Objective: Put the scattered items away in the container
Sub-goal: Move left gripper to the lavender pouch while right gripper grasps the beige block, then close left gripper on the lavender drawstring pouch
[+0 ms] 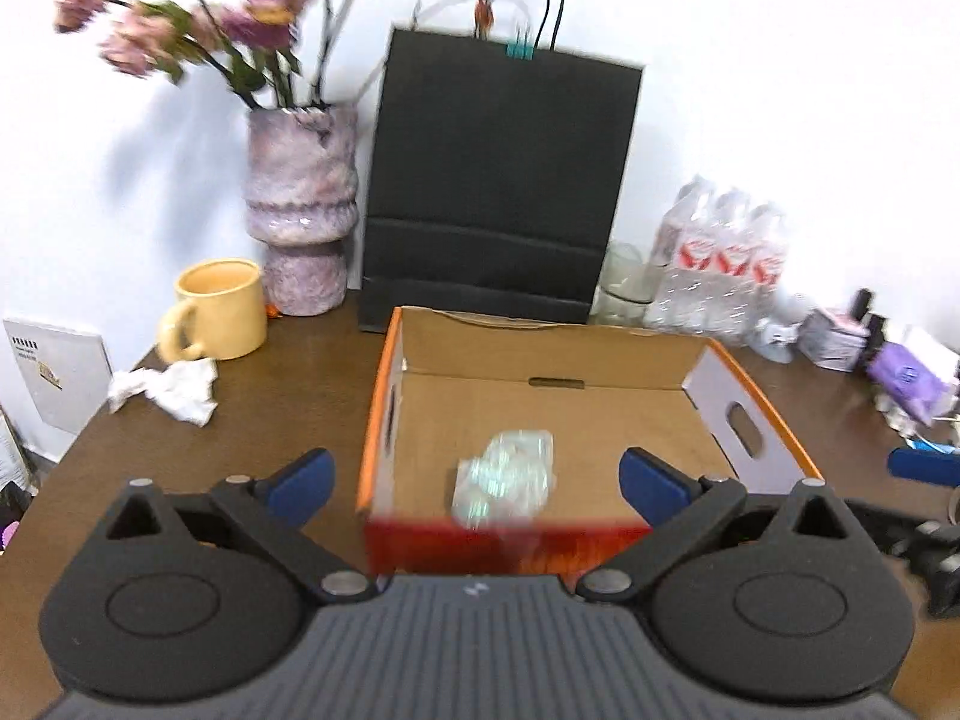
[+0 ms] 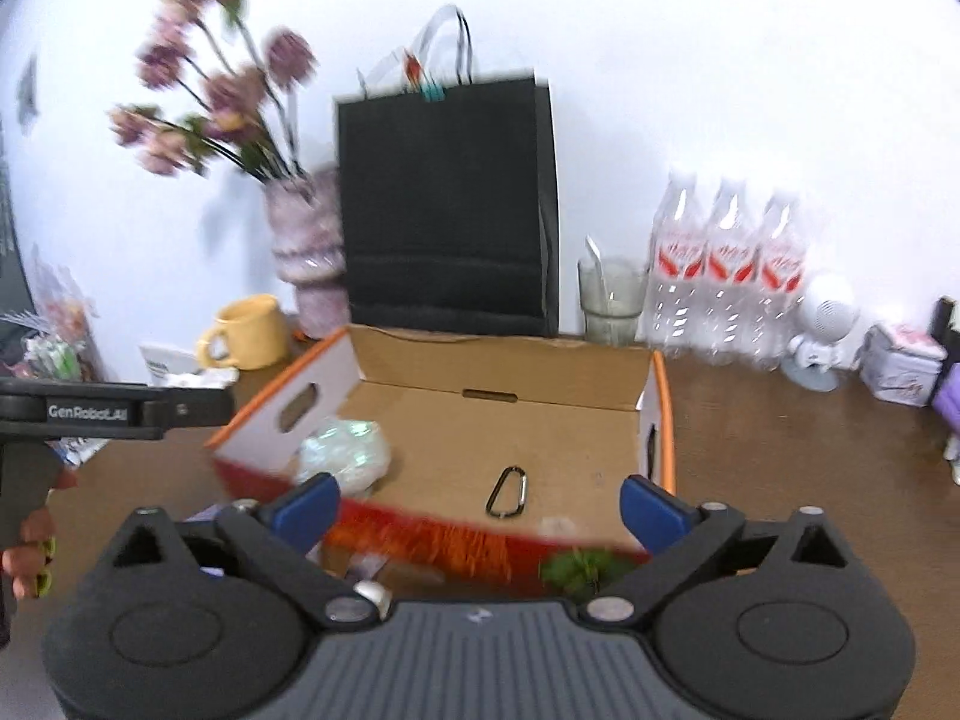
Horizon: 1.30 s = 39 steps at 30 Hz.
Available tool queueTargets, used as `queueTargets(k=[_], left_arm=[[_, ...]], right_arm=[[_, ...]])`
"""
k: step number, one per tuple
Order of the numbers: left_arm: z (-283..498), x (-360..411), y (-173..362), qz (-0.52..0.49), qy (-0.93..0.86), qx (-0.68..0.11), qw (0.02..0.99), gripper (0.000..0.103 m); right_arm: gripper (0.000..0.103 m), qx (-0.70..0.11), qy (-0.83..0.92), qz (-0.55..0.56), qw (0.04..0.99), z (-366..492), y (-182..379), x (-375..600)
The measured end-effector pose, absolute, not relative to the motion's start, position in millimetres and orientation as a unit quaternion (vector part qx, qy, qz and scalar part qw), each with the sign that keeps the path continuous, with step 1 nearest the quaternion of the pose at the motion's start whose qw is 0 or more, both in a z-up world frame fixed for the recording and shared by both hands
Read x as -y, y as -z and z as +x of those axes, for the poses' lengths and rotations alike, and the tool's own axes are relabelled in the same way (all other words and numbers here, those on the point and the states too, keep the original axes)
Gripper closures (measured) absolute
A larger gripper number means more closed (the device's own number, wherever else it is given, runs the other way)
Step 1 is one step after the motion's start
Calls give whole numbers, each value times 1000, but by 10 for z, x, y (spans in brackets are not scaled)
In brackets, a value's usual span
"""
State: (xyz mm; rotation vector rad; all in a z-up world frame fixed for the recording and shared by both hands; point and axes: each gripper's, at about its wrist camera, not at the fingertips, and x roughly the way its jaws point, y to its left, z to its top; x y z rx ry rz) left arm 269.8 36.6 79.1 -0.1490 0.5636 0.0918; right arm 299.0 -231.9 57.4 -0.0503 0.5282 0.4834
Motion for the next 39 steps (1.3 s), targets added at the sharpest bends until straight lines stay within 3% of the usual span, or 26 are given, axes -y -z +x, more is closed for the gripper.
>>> queueTargets(k=[8,14,31,34,36,39], left_arm=[[1518,-421,-390,-89,-26,-247,965,0],[1096,-389,-108,-89,-30,-252,963,0],[1082,-352,128,-95,-36,-277,955,0],[1135,-355,129,-94,-36,-280,955,0],[1180,-337,117,-87,-37,-280,955,0],[1268,-315,67,-77,-38,-275,958,0]], right_arm=[[0,-246,-225,-22,943,1973,-205,2769],[0,-264,-196,-21,944,1529,184,2925],[9,-333,-144,-25,932,1637,616,3088],[30,-334,-138,-24,932,1634,653,3140],[72,-328,-137,-29,934,1643,639,3131],[81,-331,-154,-14,931,1709,609,3111]])
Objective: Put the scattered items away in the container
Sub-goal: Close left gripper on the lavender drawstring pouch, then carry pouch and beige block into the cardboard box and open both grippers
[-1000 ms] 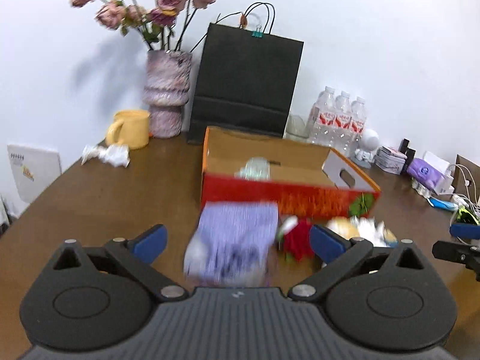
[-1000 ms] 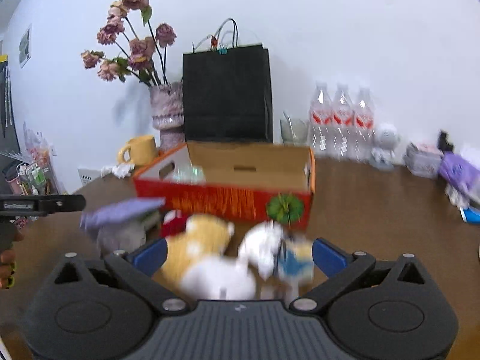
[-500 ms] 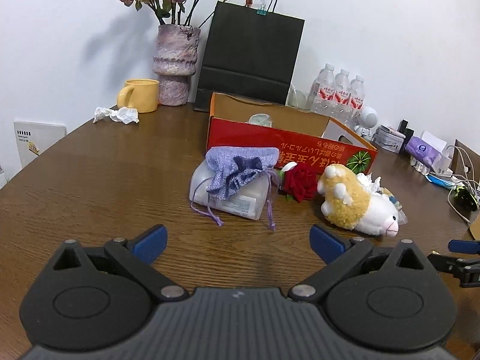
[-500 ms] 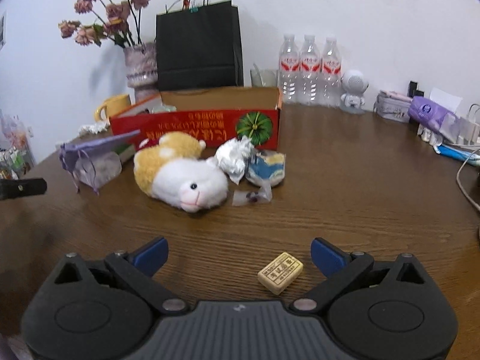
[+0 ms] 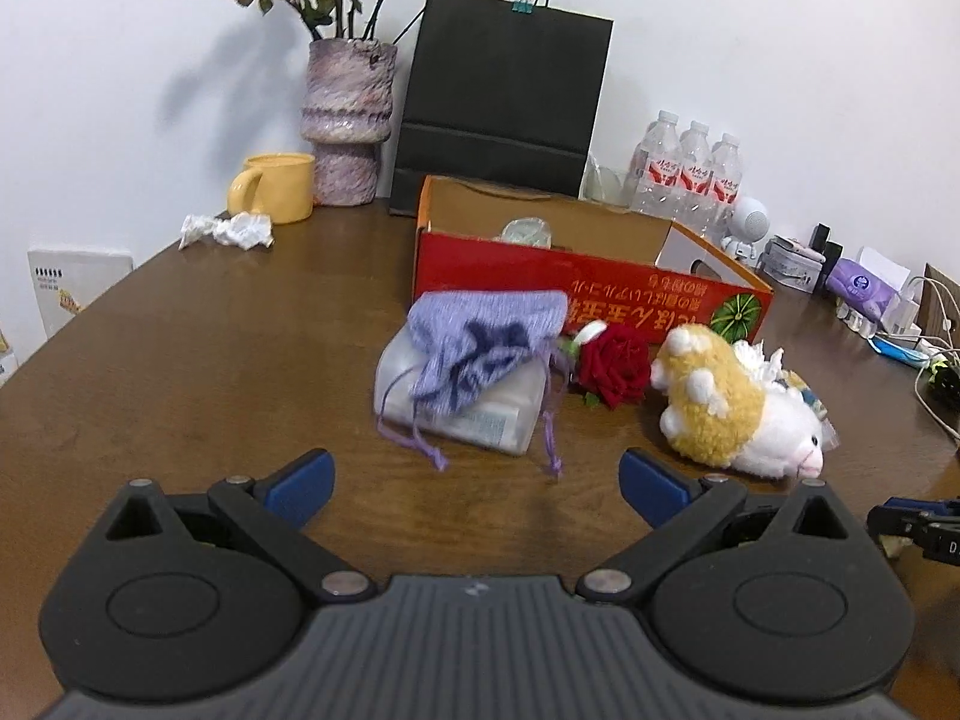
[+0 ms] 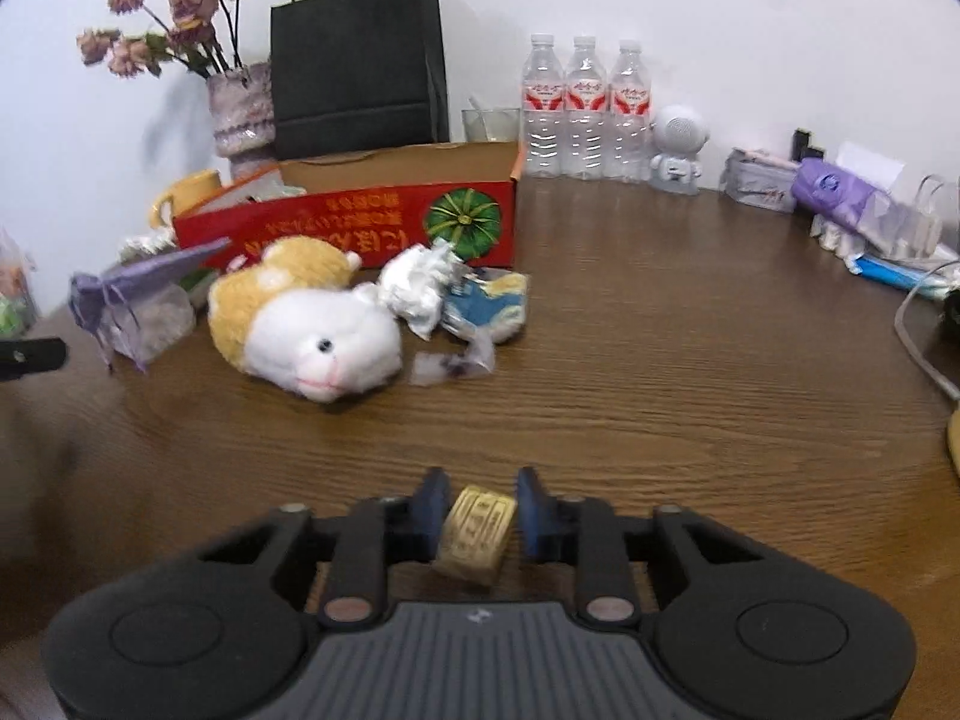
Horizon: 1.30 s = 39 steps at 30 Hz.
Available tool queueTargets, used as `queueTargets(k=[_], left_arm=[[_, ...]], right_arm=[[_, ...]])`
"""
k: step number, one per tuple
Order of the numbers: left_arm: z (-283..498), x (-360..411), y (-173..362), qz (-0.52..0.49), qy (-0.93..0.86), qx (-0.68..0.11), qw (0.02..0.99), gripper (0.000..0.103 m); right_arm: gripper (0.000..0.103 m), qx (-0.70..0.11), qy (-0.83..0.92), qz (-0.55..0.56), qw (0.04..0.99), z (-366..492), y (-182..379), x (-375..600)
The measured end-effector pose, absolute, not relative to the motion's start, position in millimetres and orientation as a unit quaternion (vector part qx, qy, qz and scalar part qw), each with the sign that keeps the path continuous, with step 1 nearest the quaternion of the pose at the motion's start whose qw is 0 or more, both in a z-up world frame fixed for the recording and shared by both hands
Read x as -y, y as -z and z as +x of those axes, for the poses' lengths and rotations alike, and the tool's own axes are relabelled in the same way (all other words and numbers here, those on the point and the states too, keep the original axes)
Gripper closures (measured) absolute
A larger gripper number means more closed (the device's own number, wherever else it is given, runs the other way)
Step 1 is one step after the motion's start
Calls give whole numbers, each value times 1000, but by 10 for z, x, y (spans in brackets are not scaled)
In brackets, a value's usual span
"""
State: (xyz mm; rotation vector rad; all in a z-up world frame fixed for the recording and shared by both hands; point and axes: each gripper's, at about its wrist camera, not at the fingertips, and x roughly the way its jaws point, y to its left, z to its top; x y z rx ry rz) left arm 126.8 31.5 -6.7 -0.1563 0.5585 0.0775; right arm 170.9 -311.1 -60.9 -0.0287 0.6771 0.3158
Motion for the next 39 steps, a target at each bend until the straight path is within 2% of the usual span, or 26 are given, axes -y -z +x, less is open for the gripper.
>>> queueTargets(k=[5,7,10,11,13,14,15,17,25,30,35,39], left_arm=[[1520,-258,-52,-41,-48,-248,967,0],[1660,-226,-34,-23,-55,-250,966,7],[1836,-178,49,5,-62,-261,963,29],[1879,-173,83,9,-61,-265,962,44],[1903,-172,118,9,-55,-263,963,59],[1901,-161,119,15,-55,-259,964,74],[1893,-155,115,18,-52,-254,966,80],[1870,-154,103,17,-43,-245,968,83],[1793,-178,-49,20,-42,-217,975,83],[1814,-181,-341,10,-17,-191,981,83],[2212,-160,-812,2,4,-171,985,83],[2833,-35,-994,12,5,-189,982,82]], right_arm=[[81,-324,-171,-20,930,1821,592,2958],[81,-322,-173,-17,931,1866,574,2922],[81,-322,-171,-12,931,1929,548,2915],[81,-323,-169,-10,931,1945,539,2924],[81,-321,-166,-7,932,1966,520,2950],[81,-320,-165,-6,933,1972,512,2961],[81,-320,-163,-5,933,1980,504,2969],[81,-317,-164,-3,934,1998,481,2979],[81,-296,-171,-2,940,2080,303,2928],[81,-267,-178,-6,947,2211,62,2845],[81,-218,-195,-10,956,2607,-374,2654],[81,-208,-201,-18,957,3207,-569,2366]])
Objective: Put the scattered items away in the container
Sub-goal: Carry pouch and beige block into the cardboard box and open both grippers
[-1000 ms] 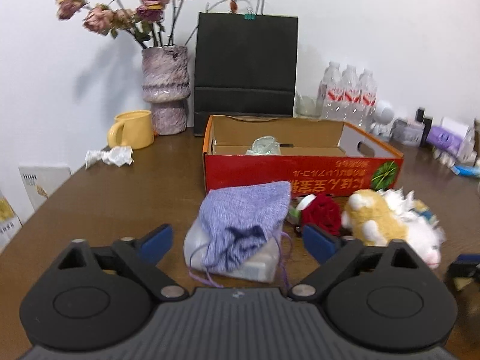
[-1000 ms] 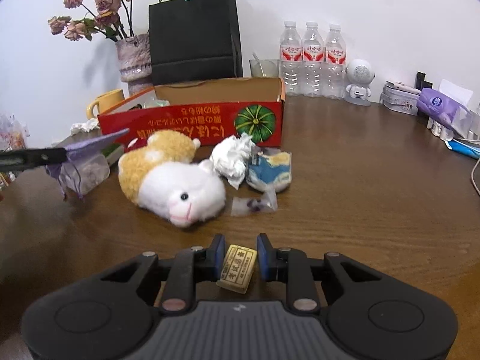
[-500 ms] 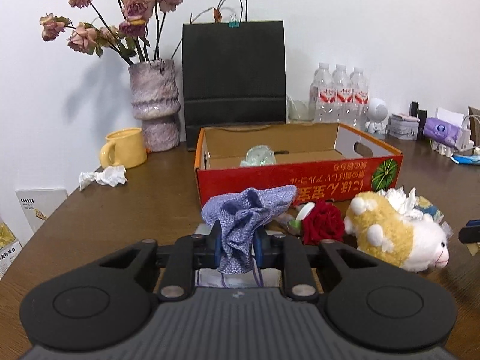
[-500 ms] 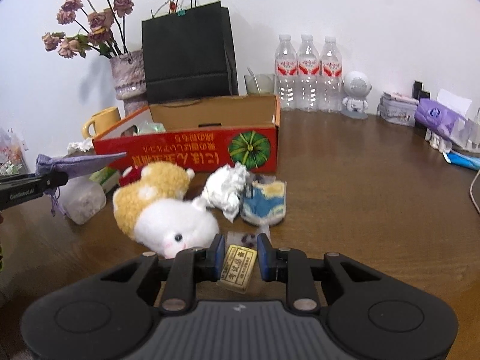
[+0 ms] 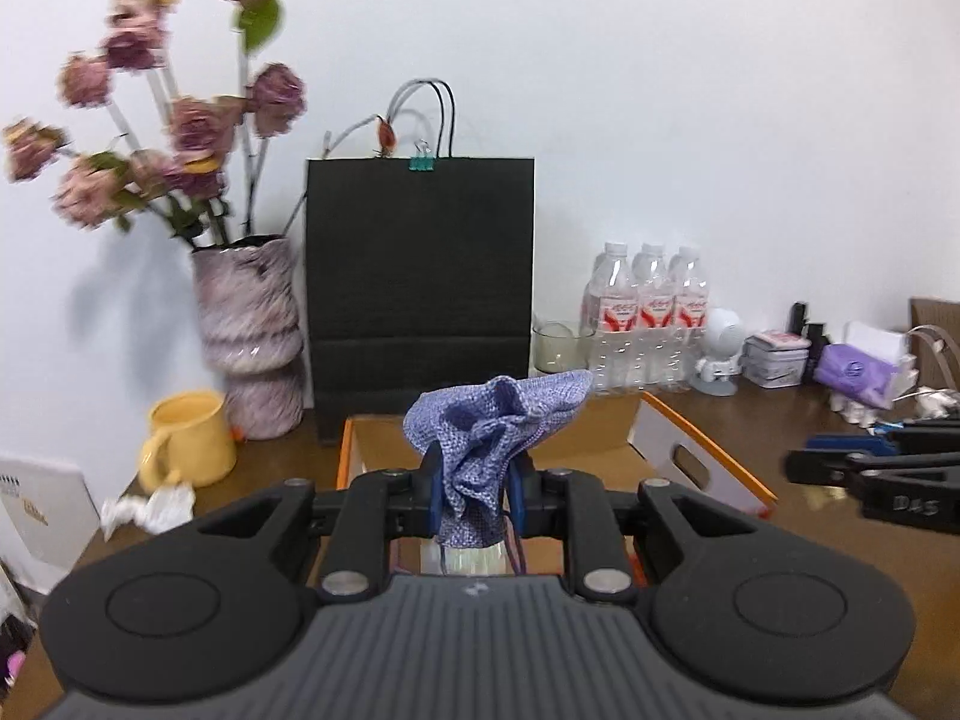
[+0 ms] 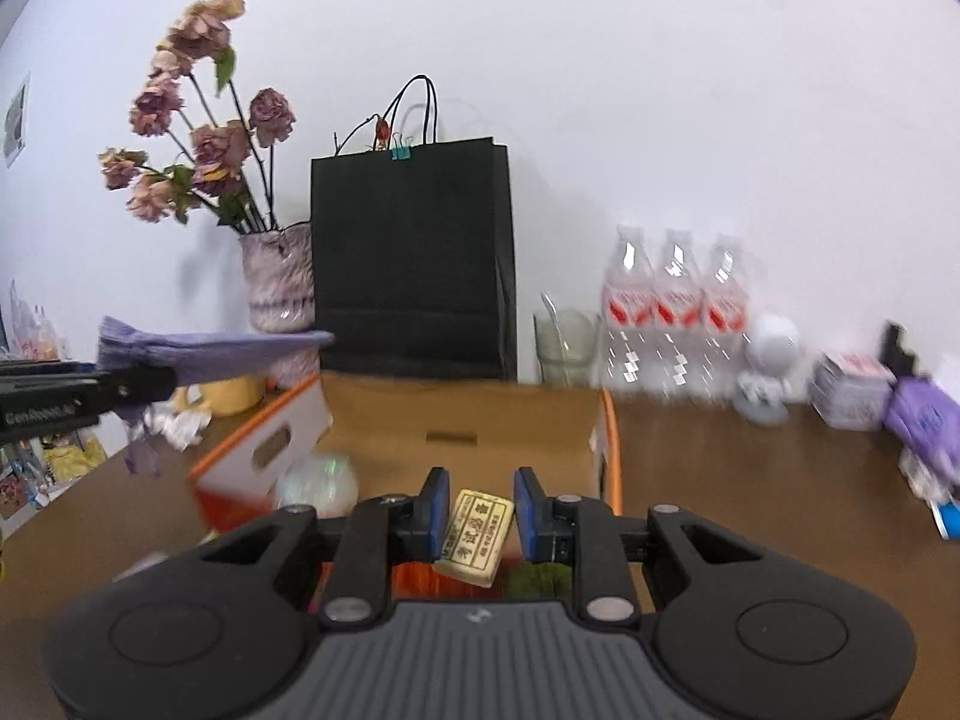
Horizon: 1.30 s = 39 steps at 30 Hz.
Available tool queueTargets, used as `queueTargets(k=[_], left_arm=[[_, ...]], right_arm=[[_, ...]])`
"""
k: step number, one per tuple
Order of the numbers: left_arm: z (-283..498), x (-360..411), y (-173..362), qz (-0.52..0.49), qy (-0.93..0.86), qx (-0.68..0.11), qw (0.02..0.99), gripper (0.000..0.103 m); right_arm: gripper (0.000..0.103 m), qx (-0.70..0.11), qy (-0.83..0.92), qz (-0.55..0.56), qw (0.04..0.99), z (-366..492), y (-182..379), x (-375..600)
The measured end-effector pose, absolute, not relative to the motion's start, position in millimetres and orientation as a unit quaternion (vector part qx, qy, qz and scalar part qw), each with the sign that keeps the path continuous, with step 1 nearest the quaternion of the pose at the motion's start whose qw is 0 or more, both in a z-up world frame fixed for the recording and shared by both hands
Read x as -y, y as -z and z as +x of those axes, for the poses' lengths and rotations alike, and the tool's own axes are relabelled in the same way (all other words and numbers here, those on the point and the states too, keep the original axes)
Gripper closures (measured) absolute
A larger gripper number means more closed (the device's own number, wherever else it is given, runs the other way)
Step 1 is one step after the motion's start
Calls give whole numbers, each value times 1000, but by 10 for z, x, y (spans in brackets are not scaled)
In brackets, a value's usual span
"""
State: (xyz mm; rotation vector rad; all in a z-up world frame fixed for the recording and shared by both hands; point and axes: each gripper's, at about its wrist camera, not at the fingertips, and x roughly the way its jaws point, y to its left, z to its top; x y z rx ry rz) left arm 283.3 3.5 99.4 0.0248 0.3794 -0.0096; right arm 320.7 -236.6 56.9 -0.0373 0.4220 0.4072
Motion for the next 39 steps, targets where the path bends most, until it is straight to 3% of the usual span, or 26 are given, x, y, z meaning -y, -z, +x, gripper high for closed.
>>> queueTargets(k=[10,17,19,20,21,22,23,24,29,31,33,39], left_arm=[[4247,102,-453,22,-25,-333,942,82],[4430,114,-145,36,-42,-377,924,81],[4448,114,-125,35,-47,-381,923,79],[4438,126,-123,39,-48,-380,923,73],[4418,139,-128,44,-48,-378,923,68],[4384,151,-144,49,-49,-373,925,52],[4341,162,-177,52,-51,-364,928,38],[4276,169,-229,56,-53,-352,933,34],[3789,63,-556,41,-77,-278,957,0],[3543,-13,-638,24,-77,-254,964,0],[3295,-91,-683,3,-65,-245,967,0],[2572,-196,-641,-26,-45,-229,972,0]], right_arm=[[81,-287,-159,-31,944,4559,-68,1818],[81,-330,-182,-33,926,4722,206,1772],[81,-339,-189,-31,921,4741,241,1764],[80,-342,-192,-29,919,4740,241,1766],[75,-342,-197,-25,918,4730,233,1769],[70,-340,-203,-20,918,4707,209,1777],[56,-336,-208,-13,919,4684,174,1794],[39,-328,-209,-7,921,4655,129,1816],[10,-282,-214,21,935,4325,-166,1985],[9,-268,-221,19,938,4120,-285,2035],[0,-252,-225,9,941,3867,-385,2057],[0,-212,-233,-22,949,3069,-576,2129]])
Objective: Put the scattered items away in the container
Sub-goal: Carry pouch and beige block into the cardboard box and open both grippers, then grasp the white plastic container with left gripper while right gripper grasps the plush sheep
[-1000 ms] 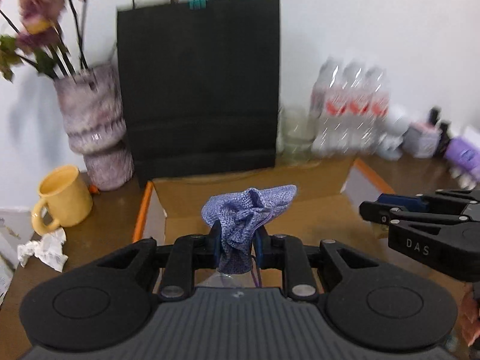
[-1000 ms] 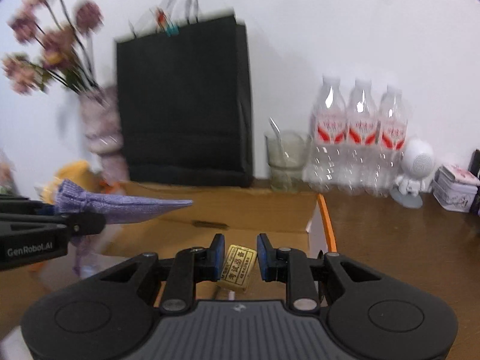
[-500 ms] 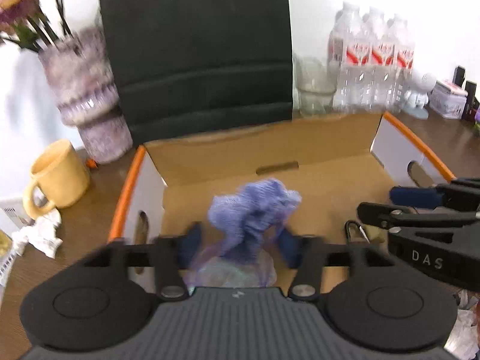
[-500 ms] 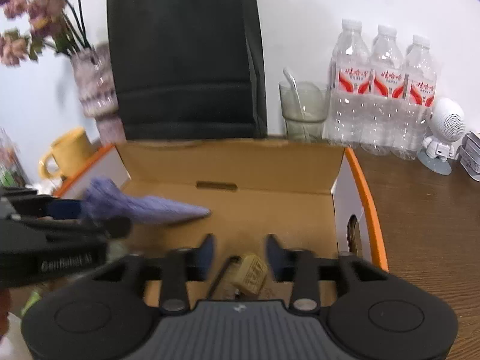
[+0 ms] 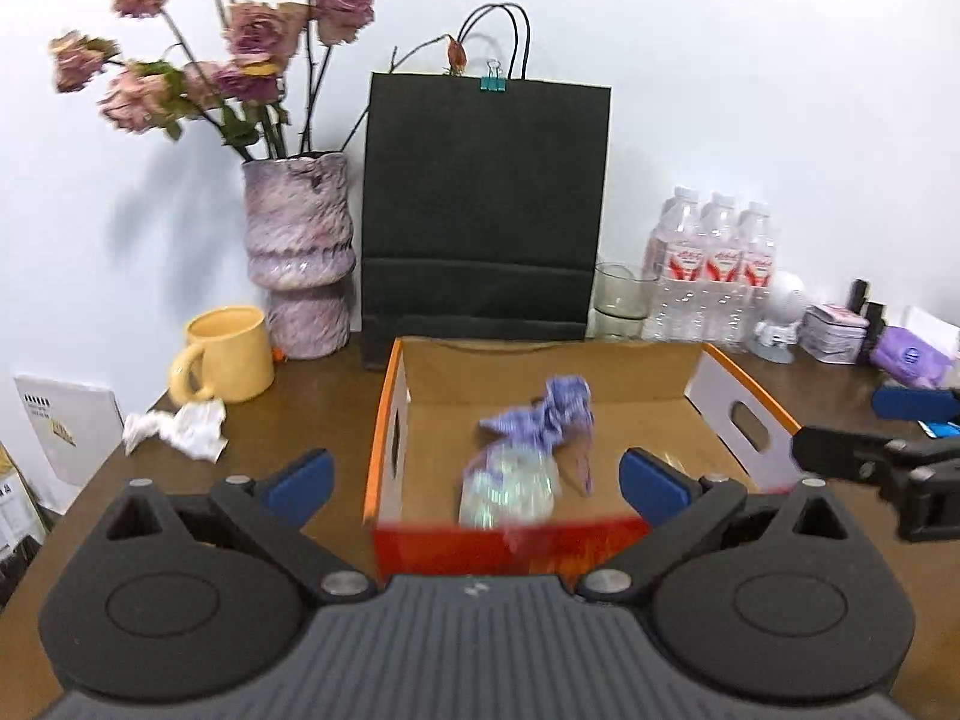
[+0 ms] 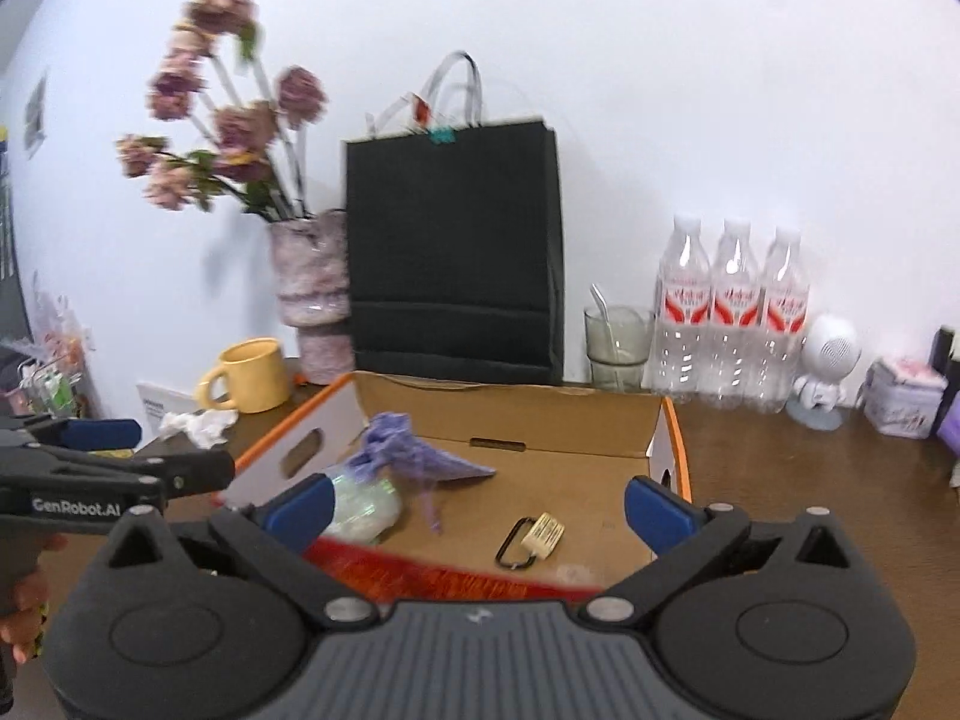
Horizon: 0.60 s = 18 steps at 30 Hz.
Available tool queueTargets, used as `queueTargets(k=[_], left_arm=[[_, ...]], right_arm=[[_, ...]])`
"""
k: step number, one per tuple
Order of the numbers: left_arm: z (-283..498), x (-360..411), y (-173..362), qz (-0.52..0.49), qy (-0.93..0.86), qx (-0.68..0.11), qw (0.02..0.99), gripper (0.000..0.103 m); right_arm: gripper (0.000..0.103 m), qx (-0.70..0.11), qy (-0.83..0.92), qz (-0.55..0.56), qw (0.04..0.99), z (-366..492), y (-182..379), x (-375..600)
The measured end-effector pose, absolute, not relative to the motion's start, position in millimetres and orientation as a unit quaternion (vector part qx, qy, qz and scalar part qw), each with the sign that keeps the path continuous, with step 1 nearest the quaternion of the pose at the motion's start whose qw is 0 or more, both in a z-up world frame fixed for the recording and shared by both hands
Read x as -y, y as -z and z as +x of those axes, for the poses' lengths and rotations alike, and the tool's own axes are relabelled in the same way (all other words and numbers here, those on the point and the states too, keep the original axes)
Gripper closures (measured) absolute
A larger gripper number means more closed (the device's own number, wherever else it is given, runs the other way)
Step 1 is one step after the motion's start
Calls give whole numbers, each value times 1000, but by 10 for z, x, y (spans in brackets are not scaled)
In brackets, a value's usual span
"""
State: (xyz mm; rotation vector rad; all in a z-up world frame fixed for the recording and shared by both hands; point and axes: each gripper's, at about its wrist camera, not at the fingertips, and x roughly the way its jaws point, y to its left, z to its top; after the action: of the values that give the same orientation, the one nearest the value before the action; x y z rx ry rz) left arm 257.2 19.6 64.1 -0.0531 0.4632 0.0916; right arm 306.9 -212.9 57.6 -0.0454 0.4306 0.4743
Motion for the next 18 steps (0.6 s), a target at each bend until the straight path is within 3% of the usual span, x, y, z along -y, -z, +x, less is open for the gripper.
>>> queueTargets(k=[8,18], left_arm=[[1889,-324,-407,-41,-32,-223,973,0],[1589,-392,-125,-49,-28,-238,970,0]], right_arm=[[0,-211,-232,-52,948,2211,-327,2161],[0,-257,-222,-72,938,1927,90,2001]])
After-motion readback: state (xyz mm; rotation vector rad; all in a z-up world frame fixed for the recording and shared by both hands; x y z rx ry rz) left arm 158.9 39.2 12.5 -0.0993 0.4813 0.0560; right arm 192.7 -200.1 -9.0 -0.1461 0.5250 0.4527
